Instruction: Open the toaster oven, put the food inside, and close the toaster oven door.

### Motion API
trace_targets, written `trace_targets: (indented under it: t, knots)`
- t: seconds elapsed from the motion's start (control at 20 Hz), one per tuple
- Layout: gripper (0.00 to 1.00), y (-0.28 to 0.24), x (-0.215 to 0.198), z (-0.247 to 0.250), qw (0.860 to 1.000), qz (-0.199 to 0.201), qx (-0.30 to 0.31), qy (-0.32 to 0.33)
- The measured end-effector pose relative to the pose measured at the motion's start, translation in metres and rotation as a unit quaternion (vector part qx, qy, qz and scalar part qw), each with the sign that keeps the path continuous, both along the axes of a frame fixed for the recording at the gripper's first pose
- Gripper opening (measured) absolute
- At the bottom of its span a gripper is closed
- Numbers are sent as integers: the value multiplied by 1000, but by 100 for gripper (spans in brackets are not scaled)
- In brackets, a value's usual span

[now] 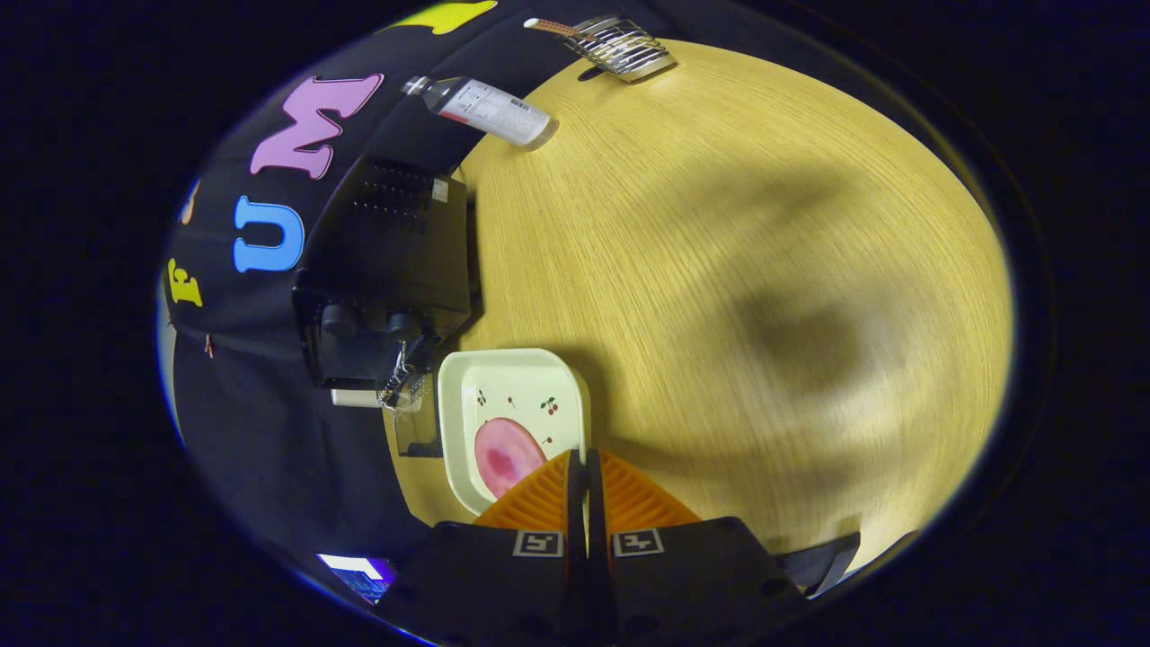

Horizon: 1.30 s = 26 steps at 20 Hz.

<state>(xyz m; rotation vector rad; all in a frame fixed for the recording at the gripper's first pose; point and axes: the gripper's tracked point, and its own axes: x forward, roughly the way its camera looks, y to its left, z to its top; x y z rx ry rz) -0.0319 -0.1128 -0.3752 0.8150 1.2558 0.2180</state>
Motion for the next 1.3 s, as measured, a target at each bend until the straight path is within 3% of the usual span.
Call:
trace_targets:
  t: [0.25,0.65,1.3]
  knots:
    - [6,32,-21,22,999,-35,3,5]
    - [6,125,-28,68,994,-99,35,-17]
    - [6,234,15,78,968,-248,37,3]
